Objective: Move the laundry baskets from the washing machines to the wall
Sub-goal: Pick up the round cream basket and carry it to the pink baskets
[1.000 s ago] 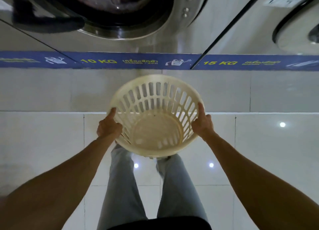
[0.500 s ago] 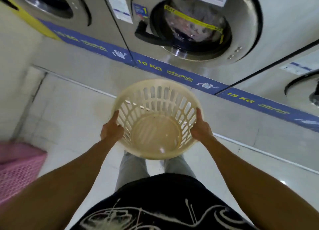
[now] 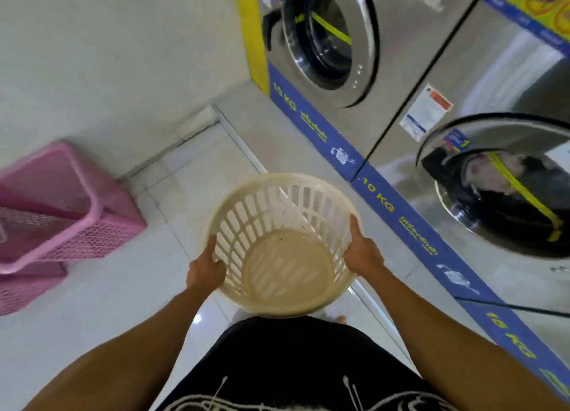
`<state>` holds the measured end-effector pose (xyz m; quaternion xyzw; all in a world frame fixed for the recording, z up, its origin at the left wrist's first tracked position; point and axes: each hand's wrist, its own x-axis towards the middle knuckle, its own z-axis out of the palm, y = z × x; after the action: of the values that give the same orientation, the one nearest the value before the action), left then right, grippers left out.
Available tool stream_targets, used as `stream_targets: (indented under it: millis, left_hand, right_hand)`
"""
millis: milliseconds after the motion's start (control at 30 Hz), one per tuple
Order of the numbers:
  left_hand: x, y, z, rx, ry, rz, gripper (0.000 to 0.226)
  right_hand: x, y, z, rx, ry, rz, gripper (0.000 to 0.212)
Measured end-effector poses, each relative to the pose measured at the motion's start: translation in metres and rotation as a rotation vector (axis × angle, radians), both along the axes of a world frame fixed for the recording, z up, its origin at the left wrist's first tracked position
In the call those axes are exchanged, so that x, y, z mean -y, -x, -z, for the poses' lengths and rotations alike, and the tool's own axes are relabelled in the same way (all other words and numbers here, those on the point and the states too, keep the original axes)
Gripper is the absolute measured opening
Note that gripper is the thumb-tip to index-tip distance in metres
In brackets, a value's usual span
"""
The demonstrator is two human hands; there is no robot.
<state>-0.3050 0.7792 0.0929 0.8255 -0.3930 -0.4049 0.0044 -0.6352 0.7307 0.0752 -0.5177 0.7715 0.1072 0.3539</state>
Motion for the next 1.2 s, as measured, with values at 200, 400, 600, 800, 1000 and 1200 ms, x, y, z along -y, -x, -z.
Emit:
stream_targets:
  millis: [200,400,600,800,1000,1200]
  left_hand:
    - [0.008,-0.109,-0.005,-0.011,0.028,-0.153,0.068]
    - [0.014,-0.192,-0.021,0.117,0.102,-0.375,0.066]
    - [0.036,-0.238,-0.014,0.175,0.140,-0.505,0.068]
    - [0.086,-0.271,0.007,0.188,0.104,-0.550,0.068]
    - [0.160,-0.318,0.016,0.133,0.033,-0.571,0.070]
    - [0.221,-0.352,0.031,0.092,-0.016,-0.648,0.069]
  right_hand:
    - [0.068,-0.113,-0.001,0.041,0.014,-0.186,0.090]
    - [0.123,-0.225,-0.010,0.094,0.044,-0.329,0.088]
    - [0.173,-0.293,-0.003,0.095,0.105,-0.449,0.086]
    - [0.244,-0.339,0.018,0.055,0.093,-0.521,0.080]
    - [0.331,-0.392,0.027,0.049,0.007,-0.592,0.078]
    - [0.407,-0.437,0.042,0.041,-0.092,-0.634,0.079]
